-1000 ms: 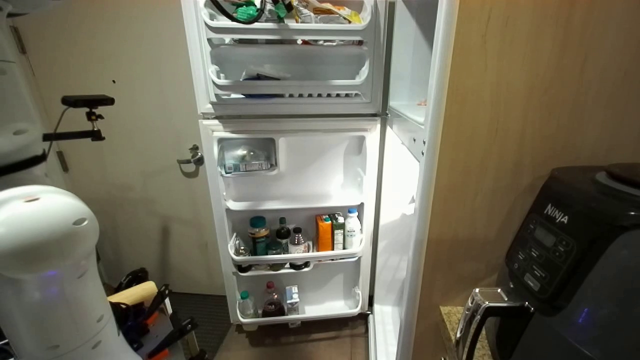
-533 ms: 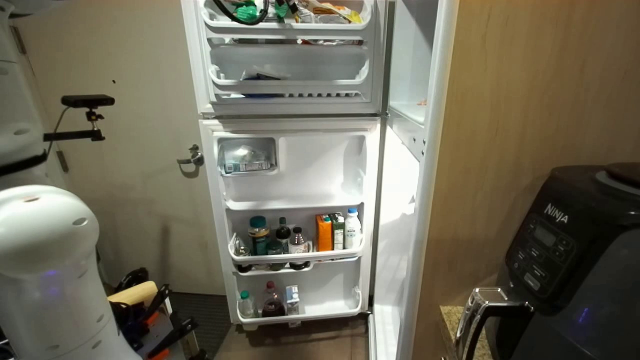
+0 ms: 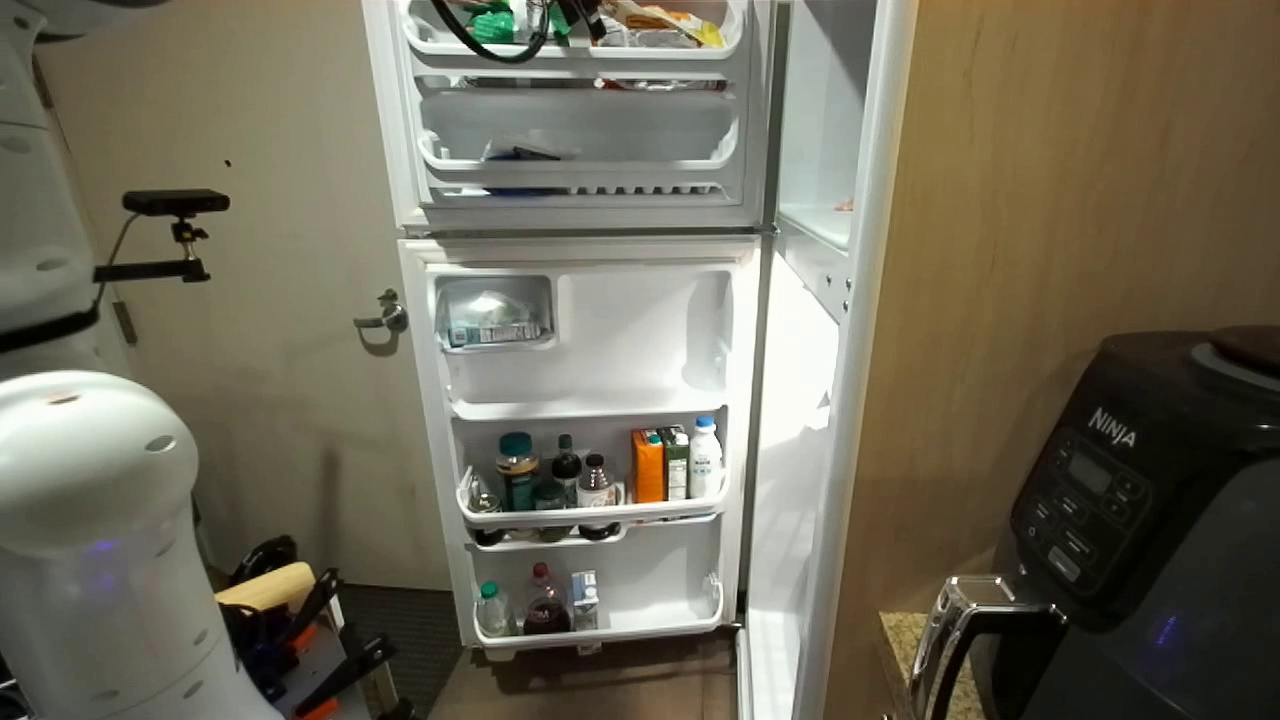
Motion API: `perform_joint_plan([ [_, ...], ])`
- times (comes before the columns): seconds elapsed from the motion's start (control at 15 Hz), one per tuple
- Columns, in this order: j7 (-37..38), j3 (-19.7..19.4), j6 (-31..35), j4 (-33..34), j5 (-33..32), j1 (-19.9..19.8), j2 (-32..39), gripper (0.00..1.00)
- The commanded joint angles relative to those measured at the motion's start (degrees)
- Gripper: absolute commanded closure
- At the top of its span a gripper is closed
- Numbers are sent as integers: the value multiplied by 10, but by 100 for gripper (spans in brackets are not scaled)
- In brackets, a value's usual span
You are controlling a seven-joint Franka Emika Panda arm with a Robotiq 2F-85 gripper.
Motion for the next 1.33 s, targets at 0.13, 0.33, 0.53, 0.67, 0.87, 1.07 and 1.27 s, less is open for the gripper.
perform_joint_plan([
  [0.13, 5, -1, 21, 4, 9, -1, 11, 0],
  [0.33, 5, 0, 30, 3, 9, 0, 12, 0],
  [0.53, 5, 1, 38, 1, 11, 0, 15, 0],
  [0.67, 6, 2, 41, 0, 11, 1, 17, 0],
  [0.87, 7, 4, 47, -1, 8, 2, 21, 0],
  [1.07, 7, 6, 51, -2, 7, 3, 24, 0],
  [1.27, 6, 6, 53, -4, 6, 3, 25, 0],
])
